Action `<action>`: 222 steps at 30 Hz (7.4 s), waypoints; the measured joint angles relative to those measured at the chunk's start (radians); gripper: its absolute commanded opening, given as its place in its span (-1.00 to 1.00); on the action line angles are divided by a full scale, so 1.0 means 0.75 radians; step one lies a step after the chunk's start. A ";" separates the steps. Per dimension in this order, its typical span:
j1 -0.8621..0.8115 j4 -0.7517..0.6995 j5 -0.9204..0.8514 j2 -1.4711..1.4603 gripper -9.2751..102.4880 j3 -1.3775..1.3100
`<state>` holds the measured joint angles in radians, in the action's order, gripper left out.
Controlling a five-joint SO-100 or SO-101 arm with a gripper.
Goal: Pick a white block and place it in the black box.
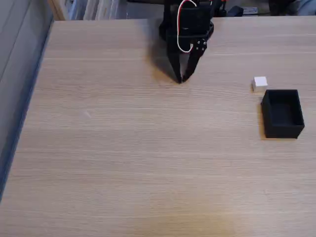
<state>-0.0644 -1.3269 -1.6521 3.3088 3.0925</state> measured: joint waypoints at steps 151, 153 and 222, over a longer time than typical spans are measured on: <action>0.943 -0.215 1.006 -1.702 -0.83 -1.698; 0.959 -0.227 0.994 -1.753 -0.83 -1.800; 0.567 0.149 0.387 -0.794 -0.83 -0.622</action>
<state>0.3605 -1.2149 -1.3622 2.7136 2.6262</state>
